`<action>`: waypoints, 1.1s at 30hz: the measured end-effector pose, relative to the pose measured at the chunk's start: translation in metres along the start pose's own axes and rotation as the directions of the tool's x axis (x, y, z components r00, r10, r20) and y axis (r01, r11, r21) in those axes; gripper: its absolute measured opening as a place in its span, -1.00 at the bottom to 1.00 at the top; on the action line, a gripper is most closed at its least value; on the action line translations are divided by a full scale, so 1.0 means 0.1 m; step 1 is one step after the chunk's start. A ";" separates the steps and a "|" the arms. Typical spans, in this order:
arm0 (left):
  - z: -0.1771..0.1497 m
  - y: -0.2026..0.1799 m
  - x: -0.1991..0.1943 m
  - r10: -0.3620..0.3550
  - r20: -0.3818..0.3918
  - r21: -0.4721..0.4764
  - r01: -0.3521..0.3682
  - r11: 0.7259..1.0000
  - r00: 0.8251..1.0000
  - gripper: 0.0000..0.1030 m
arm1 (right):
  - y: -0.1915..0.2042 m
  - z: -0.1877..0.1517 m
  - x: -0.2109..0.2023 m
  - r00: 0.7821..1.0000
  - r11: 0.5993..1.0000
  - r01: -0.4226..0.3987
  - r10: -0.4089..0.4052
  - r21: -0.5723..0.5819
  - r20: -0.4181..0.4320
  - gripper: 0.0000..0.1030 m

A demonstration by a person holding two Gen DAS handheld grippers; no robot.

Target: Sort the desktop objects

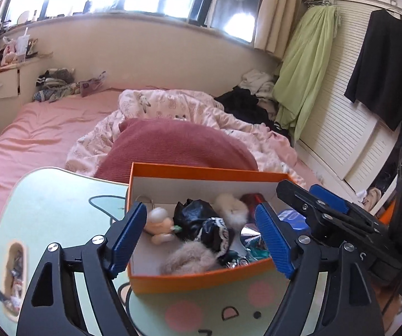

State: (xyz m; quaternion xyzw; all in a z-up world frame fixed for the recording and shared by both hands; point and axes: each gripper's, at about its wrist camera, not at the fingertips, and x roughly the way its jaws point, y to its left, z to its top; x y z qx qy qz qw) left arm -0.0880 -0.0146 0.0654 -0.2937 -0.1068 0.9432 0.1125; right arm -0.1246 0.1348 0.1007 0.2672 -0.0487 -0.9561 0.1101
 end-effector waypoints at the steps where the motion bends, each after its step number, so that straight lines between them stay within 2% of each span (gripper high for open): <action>1: 0.00 -0.02 -0.06 0.002 0.008 0.009 -0.002 1.000 1.000 0.55 | 0.02 0.00 -0.08 1.000 1.000 0.003 -0.003 -0.007 0.015 0.47; 4: -0.06 -0.13 -0.28 0.014 0.017 0.046 -0.015 0.999 1.000 0.60 | 0.07 -0.04 -0.29 0.999 1.000 0.010 -0.009 -0.025 0.033 0.50; 6: -0.13 -0.18 -0.38 0.023 -0.008 0.065 -0.023 0.998 1.000 0.60 | 0.08 -0.12 -0.39 1.000 0.999 0.009 -0.009 -0.040 0.014 0.53; 9: -0.31 -0.23 -0.45 0.007 -0.058 0.072 -0.003 0.997 0.998 0.60 | 0.05 -0.30 -0.40 0.996 0.999 0.000 -0.004 -0.047 -0.087 0.61; 12: -0.55 -0.25 -0.40 0.031 -0.167 0.058 -0.022 0.998 0.986 0.60 | 0.00 -0.56 -0.36 0.978 1.000 0.009 -0.015 -0.030 -0.209 0.62; 15: -0.76 -0.23 -0.35 0.118 -0.238 0.035 -0.113 0.993 0.964 0.60 | -0.07 -0.76 -0.34 0.944 0.995 0.098 -0.091 0.006 -0.316 0.66; 16: -0.82 -0.22 -0.35 0.140 -0.253 0.026 -0.138 0.990 0.957 0.60 | -0.08 -0.82 -0.32 0.918 0.988 0.155 -0.146 -0.006 -0.369 0.81; 18: -0.93 -0.18 -0.32 0.138 -0.287 0.009 -0.141 0.990 0.948 0.60 | -0.07 -0.91 -0.30 0.878 0.977 0.206 -0.206 -0.048 -0.433 0.87; 19: -0.99 -0.17 -0.30 0.133 -0.305 0.008 -0.137 0.991 0.943 0.61 | -0.06 -0.97 -0.29 0.868 0.979 0.193 -0.200 -0.061 -0.455 0.87; 20: -1.03 -0.19 -0.33 0.151 -0.272 0.036 -0.147 0.989 0.951 0.63 | -0.04 -1.02 -0.31 0.873 0.981 0.179 -0.193 -0.074 -0.449 0.96; 23: -1.12 -0.27 -0.34 0.233 -0.262 0.123 -0.207 0.971 0.937 0.70 | -0.04 -1.11 -0.38 0.891 0.981 0.182 -0.195 -0.072 -0.410 1.00; 27: -1.17 -0.29 -0.33 0.264 -0.276 0.153 -0.229 0.961 0.924 1.00 | -0.07 -1.17 -0.46 0.908 0.981 0.179 -0.192 -0.070 -0.373 1.00; 33: -1.18 -0.32 -0.34 0.256 -0.270 0.165 -0.217 0.962 0.928 1.00 | -0.09 -1.20 -0.46 0.924 0.984 0.160 -0.177 -0.077 -0.338 1.00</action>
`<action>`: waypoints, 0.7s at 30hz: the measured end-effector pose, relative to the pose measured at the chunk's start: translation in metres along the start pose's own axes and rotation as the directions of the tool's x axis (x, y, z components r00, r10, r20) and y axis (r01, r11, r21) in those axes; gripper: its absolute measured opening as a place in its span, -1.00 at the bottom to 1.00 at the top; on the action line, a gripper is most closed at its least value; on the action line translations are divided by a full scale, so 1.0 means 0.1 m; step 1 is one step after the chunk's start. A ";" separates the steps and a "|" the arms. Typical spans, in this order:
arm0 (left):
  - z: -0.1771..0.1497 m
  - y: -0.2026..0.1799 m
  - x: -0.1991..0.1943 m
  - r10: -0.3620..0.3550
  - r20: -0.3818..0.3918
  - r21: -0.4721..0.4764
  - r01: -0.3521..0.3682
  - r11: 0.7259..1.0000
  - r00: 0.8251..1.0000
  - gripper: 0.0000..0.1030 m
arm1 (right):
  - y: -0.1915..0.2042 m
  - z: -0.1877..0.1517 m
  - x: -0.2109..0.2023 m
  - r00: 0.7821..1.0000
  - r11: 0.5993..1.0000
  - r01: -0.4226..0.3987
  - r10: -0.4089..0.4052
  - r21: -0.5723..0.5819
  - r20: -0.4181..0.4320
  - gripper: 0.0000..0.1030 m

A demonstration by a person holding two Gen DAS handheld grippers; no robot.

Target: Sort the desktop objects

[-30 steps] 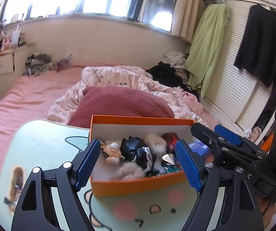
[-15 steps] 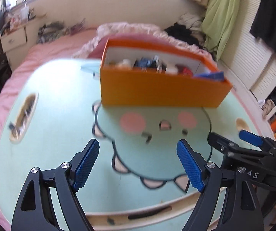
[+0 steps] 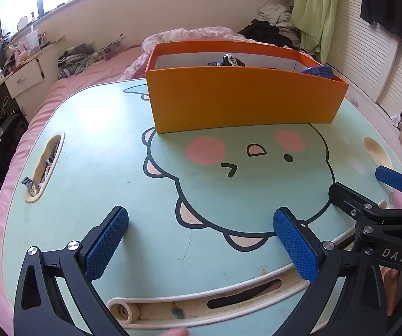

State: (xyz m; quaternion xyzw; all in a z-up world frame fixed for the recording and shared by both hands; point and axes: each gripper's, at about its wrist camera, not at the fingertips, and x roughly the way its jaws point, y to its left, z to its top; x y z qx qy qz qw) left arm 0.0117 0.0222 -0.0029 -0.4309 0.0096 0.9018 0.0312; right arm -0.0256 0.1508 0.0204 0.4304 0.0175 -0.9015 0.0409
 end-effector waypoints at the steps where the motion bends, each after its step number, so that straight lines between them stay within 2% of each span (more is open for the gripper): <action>1: 0.00 0.00 0.00 -0.002 0.001 0.001 0.002 1.000 1.000 1.00 | 0.01 0.00 0.00 1.000 1.000 0.000 0.000 -0.001 0.002 1.00; 21: 0.02 0.03 0.02 -0.007 -0.001 0.005 0.007 1.000 1.000 1.00 | 0.01 0.02 0.01 1.000 1.000 -0.001 0.001 -0.005 0.006 1.00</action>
